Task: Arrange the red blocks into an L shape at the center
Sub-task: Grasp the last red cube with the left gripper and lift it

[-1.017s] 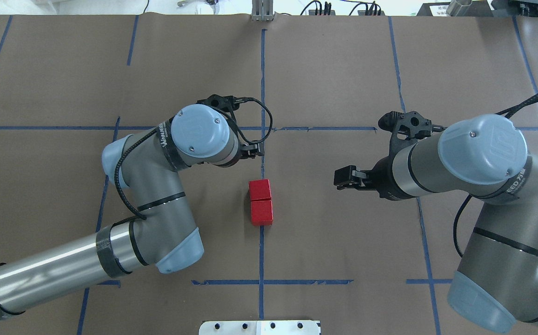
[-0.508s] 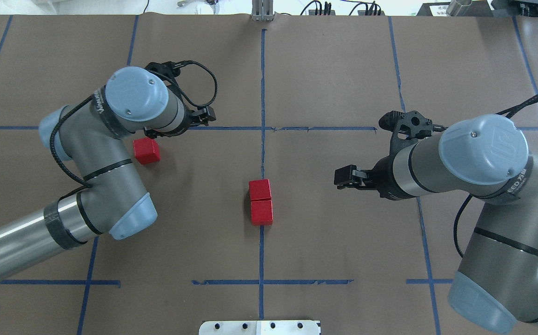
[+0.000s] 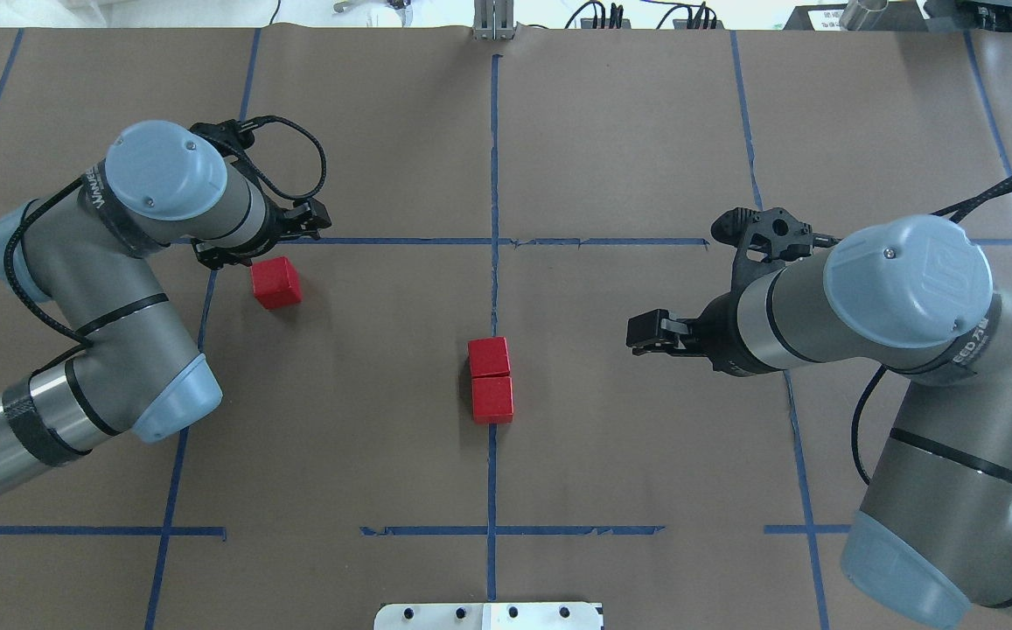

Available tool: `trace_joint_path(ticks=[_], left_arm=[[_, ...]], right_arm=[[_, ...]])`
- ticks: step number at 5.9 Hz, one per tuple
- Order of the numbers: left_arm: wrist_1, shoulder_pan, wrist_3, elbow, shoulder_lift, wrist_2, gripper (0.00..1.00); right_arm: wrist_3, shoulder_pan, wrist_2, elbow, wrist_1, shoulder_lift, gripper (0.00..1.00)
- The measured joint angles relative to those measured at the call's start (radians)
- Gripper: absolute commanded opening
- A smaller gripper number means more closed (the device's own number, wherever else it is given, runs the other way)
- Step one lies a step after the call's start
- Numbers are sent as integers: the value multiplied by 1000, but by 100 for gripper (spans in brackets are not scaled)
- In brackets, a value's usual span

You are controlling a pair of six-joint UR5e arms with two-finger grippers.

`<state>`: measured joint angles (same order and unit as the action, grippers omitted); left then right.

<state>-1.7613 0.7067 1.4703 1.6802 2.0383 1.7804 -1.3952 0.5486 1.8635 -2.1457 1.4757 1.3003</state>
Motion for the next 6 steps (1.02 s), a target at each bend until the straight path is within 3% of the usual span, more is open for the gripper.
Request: trace_joint_path(ticks=[3,5,6], left_arm=[[-50,-8,-8,-28,-42,2,100],[-62,-11,-8,-55,-42,2,76],[-62,-12,-8,-60,-40,2,75]], right_arm=[[-4,-1,-1,1,0,-1,100],[-4,-1,-1,1,0,-2,100],[-4,-1,-1,1,0,-2,100]])
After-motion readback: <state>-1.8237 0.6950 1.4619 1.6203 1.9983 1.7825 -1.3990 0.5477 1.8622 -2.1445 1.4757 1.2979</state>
